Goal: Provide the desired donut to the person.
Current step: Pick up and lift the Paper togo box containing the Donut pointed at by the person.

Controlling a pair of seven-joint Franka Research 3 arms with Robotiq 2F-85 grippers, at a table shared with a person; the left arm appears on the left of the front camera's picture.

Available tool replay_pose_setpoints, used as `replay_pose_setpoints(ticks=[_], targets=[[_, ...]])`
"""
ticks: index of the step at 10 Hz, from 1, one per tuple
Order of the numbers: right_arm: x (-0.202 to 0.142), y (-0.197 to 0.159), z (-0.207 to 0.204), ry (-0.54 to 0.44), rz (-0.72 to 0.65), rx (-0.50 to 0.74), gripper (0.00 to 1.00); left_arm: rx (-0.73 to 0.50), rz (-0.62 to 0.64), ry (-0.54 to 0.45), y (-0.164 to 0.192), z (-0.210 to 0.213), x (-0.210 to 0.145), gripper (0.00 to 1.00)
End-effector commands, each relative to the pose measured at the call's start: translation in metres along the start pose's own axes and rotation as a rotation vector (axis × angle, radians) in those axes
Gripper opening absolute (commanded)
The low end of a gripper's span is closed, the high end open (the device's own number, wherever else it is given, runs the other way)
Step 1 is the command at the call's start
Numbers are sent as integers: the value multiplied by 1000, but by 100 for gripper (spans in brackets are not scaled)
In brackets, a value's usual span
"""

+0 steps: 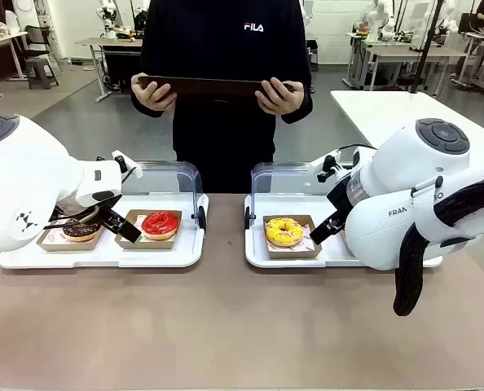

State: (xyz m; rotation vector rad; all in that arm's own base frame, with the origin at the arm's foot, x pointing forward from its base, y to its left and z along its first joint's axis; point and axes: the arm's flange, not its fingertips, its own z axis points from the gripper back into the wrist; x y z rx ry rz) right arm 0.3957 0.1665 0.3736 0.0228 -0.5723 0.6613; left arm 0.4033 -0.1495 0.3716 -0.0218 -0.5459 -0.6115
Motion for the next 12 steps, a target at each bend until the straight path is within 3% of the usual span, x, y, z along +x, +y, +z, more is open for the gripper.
replay_pose_setpoints(ticks=[1,12], targets=[[0,0,0,0,0,0,100,0,0,0,0,0,0,100],[0,0,0,0,0,0,100,0,0,0,0,0,0,100]])
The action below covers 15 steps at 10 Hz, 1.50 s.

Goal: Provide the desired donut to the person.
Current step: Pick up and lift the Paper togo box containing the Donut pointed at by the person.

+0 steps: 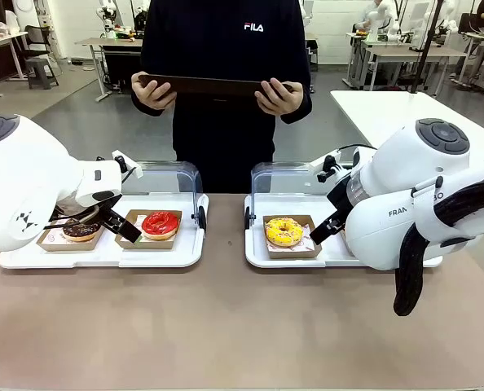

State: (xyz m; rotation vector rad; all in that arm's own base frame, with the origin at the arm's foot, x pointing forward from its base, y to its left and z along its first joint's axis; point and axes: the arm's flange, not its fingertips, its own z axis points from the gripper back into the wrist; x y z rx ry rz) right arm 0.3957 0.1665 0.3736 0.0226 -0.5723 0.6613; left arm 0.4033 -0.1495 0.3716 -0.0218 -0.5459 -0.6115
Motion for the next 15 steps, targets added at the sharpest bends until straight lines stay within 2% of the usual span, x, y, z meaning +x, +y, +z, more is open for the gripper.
replay_pose_setpoints(ticks=[1,3,4,5,6,7,9,11,13,15], targets=[[0,0,0,0,0,0,100,0,0,0,0,0,0,100],[0,0,0,0,0,0,100,0,0,0,0,0,0,100],[0,0,0,0,0,0,100,65,-81,-49,4,23,-6,100],[-4,-21,37,16,46,69,100,68,-77,-75,27,48,-18,100],[-14,-51,72,47,94,103,100,-6,-62,-102,55,76,-31,100],[-26,-77,110,28,130,146,100,-75,-61,-115,73,93,-43,100],[-48,-107,160,-104,195,205,100,-129,-34,-124,105,114,-63,100],[-67,-127,196,-211,238,251,100,-176,-36,-199,131,151,-84,100],[-78,-141,217,-316,235,256,100,-191,-34,-280,147,172,-99,100],[-86,-157,222,-375,220,321,100,-189,-3,-373,158,184,-108,100]])
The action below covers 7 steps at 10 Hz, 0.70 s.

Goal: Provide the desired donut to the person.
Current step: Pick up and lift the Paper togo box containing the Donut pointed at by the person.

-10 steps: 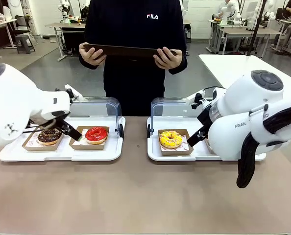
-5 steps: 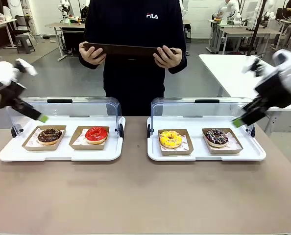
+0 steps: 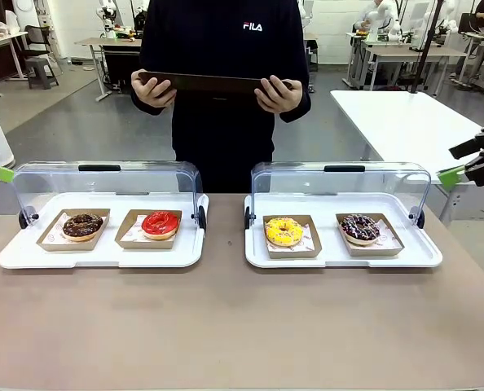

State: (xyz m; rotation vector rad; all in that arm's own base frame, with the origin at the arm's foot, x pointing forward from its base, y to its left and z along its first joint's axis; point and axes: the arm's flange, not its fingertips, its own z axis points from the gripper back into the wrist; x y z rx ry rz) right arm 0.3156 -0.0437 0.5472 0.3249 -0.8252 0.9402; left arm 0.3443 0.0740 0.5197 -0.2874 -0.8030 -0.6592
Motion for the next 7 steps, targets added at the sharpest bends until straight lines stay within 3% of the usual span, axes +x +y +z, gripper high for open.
replay_pose_setpoints(ticks=[1,3,7], targets=[[-7,-15,0,-44,-4,78,100,3,-5,-60,-15,-5,-21,100],[-7,-22,5,-65,-4,98,100,15,-47,-82,-17,3,-22,100],[-7,-27,6,-80,-2,113,100,2,-52,-25,-8,11,-24,100]])
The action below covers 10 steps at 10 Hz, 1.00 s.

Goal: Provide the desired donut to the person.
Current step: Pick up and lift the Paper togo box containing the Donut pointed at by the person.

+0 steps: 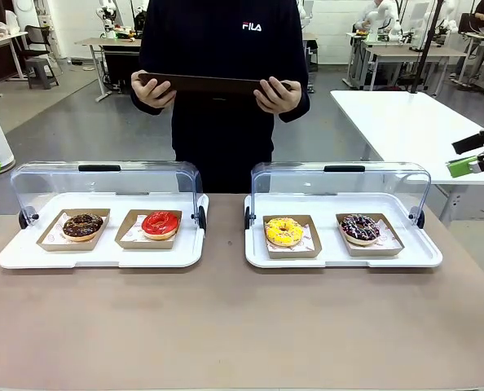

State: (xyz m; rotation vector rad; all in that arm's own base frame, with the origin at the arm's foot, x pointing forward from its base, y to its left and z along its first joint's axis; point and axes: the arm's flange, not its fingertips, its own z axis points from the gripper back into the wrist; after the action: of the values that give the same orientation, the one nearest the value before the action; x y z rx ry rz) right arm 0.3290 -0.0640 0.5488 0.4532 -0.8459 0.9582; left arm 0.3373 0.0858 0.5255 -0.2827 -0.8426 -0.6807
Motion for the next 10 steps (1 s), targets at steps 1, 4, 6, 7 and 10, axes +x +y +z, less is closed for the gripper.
replay_pose_setpoints(ticks=[1,4,6,7,10], targets=[[0,-4,0,-1,19,12,100,-3,-22,10,-10,0,-24,100],[0,-3,0,11,18,-8,100,-22,-33,21,-6,-1,-26,100],[0,-2,0,20,17,-33,100,-28,-35,38,-5,-2,-24,100],[3,8,-9,61,72,-51,100,-90,-69,67,-8,-6,-23,100],[0,-1,1,32,5,-32,100,-21,-13,32,2,1,-10,100]])
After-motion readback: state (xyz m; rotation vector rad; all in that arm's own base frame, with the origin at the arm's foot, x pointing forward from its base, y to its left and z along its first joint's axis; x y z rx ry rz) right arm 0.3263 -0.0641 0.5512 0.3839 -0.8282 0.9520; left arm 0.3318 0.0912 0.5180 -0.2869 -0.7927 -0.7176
